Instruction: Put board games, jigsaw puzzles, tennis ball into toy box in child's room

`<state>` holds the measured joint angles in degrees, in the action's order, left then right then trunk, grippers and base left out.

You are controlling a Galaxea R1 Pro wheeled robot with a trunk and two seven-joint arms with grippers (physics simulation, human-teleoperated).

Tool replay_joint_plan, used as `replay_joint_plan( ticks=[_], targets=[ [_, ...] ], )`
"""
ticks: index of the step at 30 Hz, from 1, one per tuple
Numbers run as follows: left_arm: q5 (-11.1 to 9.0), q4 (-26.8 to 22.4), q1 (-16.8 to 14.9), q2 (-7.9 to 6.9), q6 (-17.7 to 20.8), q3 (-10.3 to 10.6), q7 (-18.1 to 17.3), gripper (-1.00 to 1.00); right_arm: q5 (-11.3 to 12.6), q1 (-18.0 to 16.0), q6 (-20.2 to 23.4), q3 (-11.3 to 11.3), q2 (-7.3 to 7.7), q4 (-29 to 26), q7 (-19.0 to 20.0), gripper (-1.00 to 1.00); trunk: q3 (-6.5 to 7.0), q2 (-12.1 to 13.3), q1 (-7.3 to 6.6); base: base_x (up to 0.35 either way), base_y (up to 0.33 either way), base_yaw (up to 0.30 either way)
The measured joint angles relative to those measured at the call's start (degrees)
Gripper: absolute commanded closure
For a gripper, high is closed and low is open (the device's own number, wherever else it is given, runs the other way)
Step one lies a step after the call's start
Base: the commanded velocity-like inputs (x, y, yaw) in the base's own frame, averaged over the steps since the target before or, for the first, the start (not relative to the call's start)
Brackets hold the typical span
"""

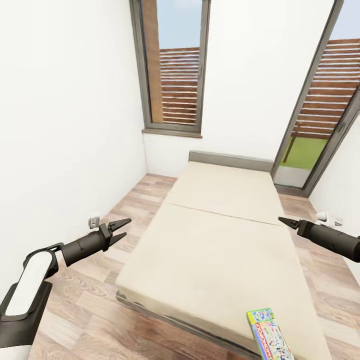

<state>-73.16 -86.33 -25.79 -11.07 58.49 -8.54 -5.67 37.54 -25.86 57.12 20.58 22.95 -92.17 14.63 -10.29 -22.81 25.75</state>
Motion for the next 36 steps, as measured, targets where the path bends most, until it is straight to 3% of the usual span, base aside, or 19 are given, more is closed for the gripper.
replay_joint_plan(
  ticks=[15,36],
  targets=[
    [-0.01,0.01,0.0,0.0,0.0,0.0,0.0,-1.0,0.0,-0.02,0.04,0.06,0.0,-0.01,0.0,-1.0,1.38,0.0,0.0,0.0,0.25,-0.071],
    [-0.03,0.0,0.0,-0.01,-0.01,0.0,-0.03,-1.0,0.02,0.01,0.04,0.09,0.0,-0.02,-0.01,-1.0,3.31,0.01,0.0,0.0,0.043,-0.071]
  ],
)
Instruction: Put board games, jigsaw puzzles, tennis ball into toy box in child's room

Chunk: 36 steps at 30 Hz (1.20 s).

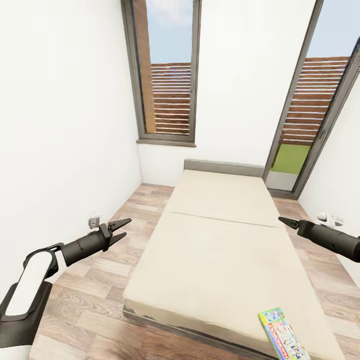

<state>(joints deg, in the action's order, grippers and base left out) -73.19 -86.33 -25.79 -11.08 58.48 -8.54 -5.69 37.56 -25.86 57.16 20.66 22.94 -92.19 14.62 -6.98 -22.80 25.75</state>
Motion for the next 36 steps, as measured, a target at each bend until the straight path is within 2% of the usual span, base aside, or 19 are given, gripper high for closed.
replay_joint_plan(
  ticks=[36],
  targets=[
    [0.1,-0.07,0.01,0.0,0.0,-0.01,0.16,-1.0,0.05,0.03,0.0,-0.02,0.0,0.0,0.1,-1.0,3.24,0.01,0.0,0.0,0.001,-0.067]
  ],
)
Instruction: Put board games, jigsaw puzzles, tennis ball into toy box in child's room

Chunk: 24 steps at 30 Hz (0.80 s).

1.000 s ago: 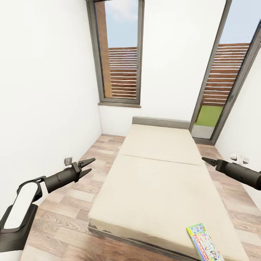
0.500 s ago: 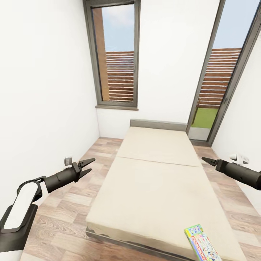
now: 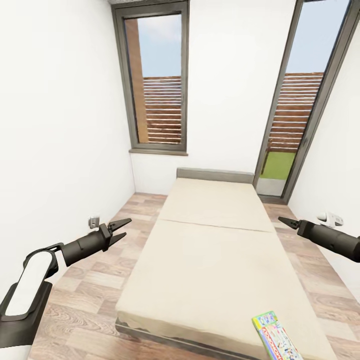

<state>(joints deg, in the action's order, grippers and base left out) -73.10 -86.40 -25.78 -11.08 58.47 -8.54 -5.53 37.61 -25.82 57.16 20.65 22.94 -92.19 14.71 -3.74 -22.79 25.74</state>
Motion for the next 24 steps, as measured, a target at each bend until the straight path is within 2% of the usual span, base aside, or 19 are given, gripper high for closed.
replay_joint_plan(
  ticks=[14,24],
  targets=[
    [-0.4,-0.8,0.0,0.03,0.14,-0.37,-0.25,-1.0,0.35,0.43,-0.15,0.01,0.06,0.13,0.58,-1.0,0.36,0.0,0.0,0.0,0.0,-0.013],
    [0.83,-1.88,-0.05,-0.69,0.04,-0.54,0.68,-1.0,0.42,0.62,-0.18,-0.1,0.03,0.2,0.63,-1.0,0.39,0.01,0.0,0.0,0.0,-0.002]
  ],
)
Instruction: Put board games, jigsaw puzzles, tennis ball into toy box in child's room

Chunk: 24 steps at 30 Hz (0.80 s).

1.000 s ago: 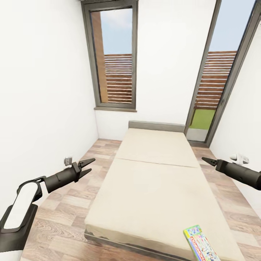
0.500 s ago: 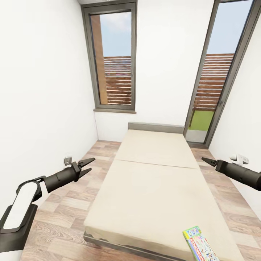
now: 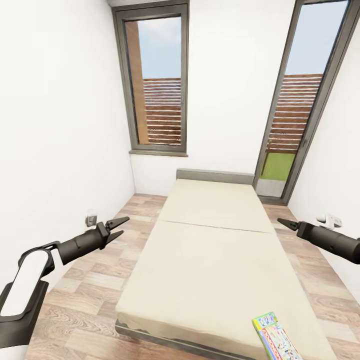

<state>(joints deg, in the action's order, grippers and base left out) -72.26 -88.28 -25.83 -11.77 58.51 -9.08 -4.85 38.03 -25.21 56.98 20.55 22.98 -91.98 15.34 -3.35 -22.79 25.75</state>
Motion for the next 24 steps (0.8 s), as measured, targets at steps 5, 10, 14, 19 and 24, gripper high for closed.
replay_joint_plan(
  ticks=[5,10,14,19,24],
  targets=[
    [0.78,0.1,-0.02,-0.27,-0.04,-0.17,-0.03,-1.0,0.05,0.03,0.29,0.08,-0.01,-0.04,-0.07,-1.0,0.01,0.0,0.0,0.0,0.0,0.0],
    [1.24,0.34,0.04,-0.41,-0.11,-0.85,-0.11,-1.0,0.16,-0.1,1.97,0.06,-0.02,-0.09,-0.15,-1.0,0.01,0.0,0.0,0.0,0.0,-0.064],
    [1.46,0.64,0.09,-0.36,-0.15,-1.12,-0.13,-1.0,0.18,-0.23,2.76,0.09,-0.02,-0.11,-0.17,-1.0,0.01,0.0,0.0,0.0,0.0,-0.163],
    [1.87,1.1,0.19,-0.3,-0.19,-1.21,-0.11,-1.0,0.16,-0.4,2.76,0.11,-0.02,-0.09,-0.22,-1.0,0.01,0.0,0.0,0.0,0.0,-0.219],
    [2.2,1.45,0.26,-0.18,-0.26,-1.2,-0.09,-1.0,0.1,-0.58,2.76,0.13,-0.02,-0.02,-0.31,-1.0,0.01,0.0,0.0,0.0,0.0,-0.252]
  ],
)
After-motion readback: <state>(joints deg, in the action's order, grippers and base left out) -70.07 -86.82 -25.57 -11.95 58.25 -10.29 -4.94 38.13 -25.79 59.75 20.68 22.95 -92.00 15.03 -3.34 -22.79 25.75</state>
